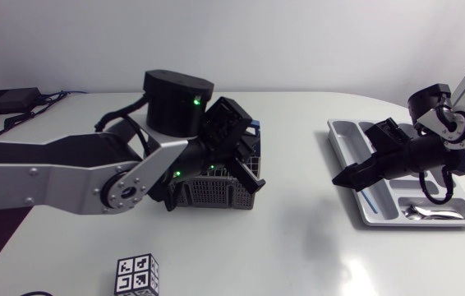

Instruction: Transfer all utensils from the basket to the drawer tray.

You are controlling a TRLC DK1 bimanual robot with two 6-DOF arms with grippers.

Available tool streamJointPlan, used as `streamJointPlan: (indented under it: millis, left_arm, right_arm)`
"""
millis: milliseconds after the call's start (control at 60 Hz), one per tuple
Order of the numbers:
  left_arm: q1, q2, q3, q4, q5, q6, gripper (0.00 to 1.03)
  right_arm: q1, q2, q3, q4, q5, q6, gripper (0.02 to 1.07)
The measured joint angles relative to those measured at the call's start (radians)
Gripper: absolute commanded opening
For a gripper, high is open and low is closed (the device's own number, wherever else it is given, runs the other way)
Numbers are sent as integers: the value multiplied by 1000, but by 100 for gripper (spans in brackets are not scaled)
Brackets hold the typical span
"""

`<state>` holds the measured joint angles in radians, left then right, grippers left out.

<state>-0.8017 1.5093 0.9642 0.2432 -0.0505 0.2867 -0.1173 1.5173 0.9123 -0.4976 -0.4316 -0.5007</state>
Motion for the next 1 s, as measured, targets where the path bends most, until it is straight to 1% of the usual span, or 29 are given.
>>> streamJointPlan:
  millis: [117, 167, 400, 583, 700, 850, 900, 933, 1000]
  left_arm:
    - [0, -53, 23, -39, 10, -25, 3]
    - [0, -76, 40, -74, 25, -42, 3]
    - [26, -150, 150, -220, 141, -151, 3]
    - [89, -165, 224, -327, 298, -257, 3]
    - [137, -158, 253, -380, 406, -314, 3]
    - [167, -114, 285, -417, 517, -360, 3]
    - [172, -99, 288, -429, 547, -371, 3]
    - [172, -90, 288, -435, 560, -374, 3]
    - [171, -75, 288, -441, 575, -385, 3]
  right_arm:
    - [12, -12, -10, 0, 4, 0, 98]
    - [18, -19, -12, -3, 4, 2, 98]
    - [45, -92, -18, -26, 10, 4, 98]
    - [119, -209, -18, -69, -30, 4, 98]
    - [219, -296, -16, -95, -80, 9, 97]
    - [349, -335, 5, -109, -145, 49, 95]
    - [389, -335, 21, -108, -148, 64, 95]
    - [410, -335, 30, -105, -148, 76, 93]
    - [447, -334, 52, -103, -148, 96, 92]
